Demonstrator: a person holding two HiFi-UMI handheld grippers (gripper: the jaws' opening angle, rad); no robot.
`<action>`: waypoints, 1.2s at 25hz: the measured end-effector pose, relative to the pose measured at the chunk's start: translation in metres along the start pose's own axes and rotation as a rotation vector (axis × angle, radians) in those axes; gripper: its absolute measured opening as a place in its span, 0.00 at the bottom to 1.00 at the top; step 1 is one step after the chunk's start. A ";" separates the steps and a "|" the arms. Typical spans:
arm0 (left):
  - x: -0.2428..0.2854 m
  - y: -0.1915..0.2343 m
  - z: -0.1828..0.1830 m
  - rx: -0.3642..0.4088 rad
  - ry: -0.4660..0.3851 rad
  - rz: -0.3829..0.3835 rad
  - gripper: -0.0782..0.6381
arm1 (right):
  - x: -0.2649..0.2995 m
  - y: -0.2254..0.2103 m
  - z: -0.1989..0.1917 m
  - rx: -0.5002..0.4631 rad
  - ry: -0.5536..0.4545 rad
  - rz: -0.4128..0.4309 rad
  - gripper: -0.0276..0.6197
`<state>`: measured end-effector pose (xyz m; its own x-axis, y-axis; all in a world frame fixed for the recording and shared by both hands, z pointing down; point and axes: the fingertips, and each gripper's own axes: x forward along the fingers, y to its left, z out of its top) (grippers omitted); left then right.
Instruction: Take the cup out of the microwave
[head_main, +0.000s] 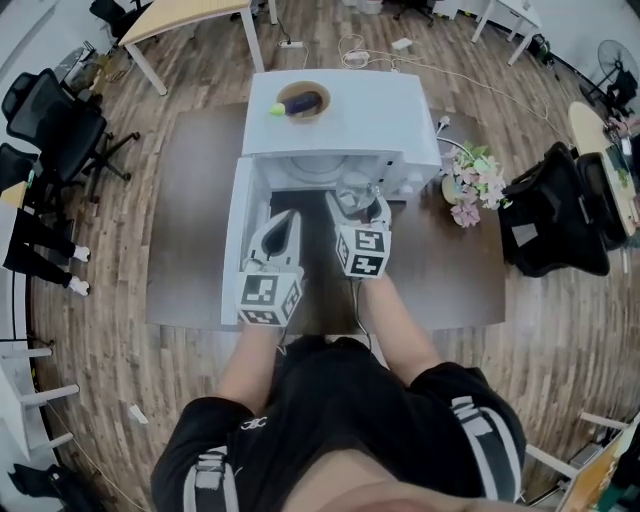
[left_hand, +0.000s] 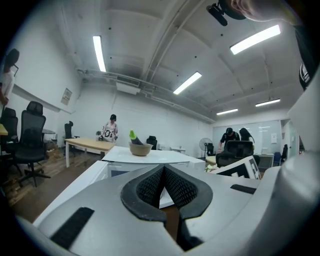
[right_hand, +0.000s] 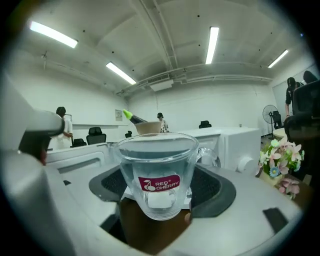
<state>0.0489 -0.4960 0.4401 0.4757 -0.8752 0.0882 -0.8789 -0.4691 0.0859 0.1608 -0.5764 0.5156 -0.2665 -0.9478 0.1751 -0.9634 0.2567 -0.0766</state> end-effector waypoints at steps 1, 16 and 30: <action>-0.004 -0.002 0.003 0.000 -0.003 -0.001 0.11 | -0.011 0.002 0.009 0.001 -0.018 0.010 0.63; -0.022 -0.024 0.032 0.038 -0.040 -0.069 0.11 | -0.095 0.012 0.094 -0.100 -0.143 -0.010 0.63; -0.027 -0.023 0.039 0.070 -0.042 -0.060 0.11 | -0.097 0.016 0.098 -0.089 -0.169 -0.003 0.63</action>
<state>0.0551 -0.4666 0.3968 0.5268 -0.8489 0.0432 -0.8500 -0.5264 0.0199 0.1744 -0.4986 0.4015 -0.2624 -0.9649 0.0072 -0.9649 0.2625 0.0125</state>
